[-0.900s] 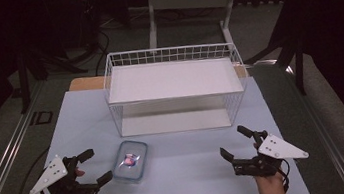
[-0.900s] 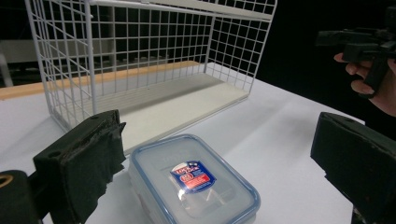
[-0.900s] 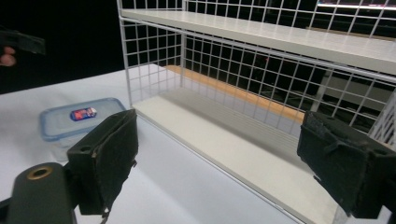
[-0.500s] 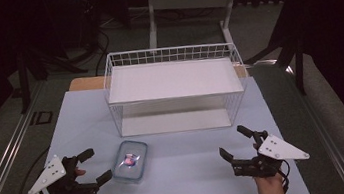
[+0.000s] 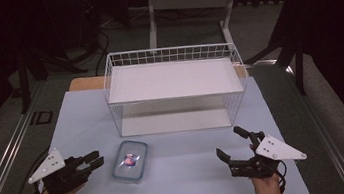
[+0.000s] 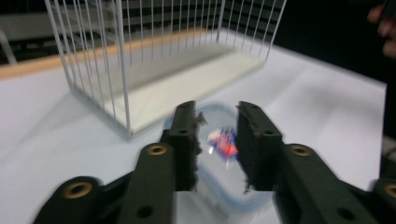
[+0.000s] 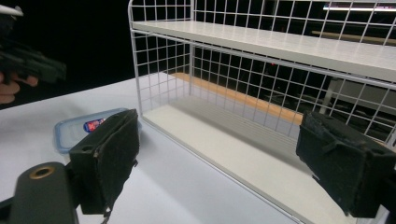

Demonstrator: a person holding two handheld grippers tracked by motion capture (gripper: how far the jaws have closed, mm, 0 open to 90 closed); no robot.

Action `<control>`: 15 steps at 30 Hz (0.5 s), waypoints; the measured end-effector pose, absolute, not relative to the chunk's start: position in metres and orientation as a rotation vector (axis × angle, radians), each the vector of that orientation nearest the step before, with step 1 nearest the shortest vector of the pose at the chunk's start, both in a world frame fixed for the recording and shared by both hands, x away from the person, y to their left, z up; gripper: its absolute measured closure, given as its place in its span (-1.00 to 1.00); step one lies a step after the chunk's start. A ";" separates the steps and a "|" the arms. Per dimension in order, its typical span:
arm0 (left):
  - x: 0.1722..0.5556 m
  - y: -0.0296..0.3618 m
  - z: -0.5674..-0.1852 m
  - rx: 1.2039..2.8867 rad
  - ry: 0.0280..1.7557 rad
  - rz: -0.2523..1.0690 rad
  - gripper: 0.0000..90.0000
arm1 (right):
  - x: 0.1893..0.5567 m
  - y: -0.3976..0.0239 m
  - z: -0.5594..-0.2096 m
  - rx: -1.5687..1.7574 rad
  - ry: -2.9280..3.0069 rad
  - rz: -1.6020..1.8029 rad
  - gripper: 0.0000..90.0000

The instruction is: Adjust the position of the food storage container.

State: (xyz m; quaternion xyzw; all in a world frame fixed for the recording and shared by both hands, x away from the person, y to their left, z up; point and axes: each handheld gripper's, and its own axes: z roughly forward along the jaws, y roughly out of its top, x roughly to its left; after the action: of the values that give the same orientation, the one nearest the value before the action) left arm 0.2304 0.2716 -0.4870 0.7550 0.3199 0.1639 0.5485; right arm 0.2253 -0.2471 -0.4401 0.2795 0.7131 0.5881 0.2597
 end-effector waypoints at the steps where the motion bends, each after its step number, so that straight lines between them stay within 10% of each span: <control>1: 0.231 0.272 -0.489 1.812 0.757 0.377 0.67 | 0.226 -0.247 -0.441 0.755 1.933 1.597 -0.71; 6: 0.233 0.273 -0.499 1.889 0.793 0.366 1.00 | 0.226 -0.245 -0.442 0.759 1.939 1.600 -0.71; 15: 0.242 0.253 -0.524 2.148 0.797 0.320 1.00 | 0.226 -0.241 -0.443 0.755 1.958 1.608 -0.71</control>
State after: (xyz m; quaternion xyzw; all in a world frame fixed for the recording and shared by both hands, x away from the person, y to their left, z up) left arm 0.2420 0.2533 -0.5237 0.8500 0.3155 0.1266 0.4024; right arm 0.2261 -0.2411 -0.4432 0.2769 0.7177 0.5895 0.2465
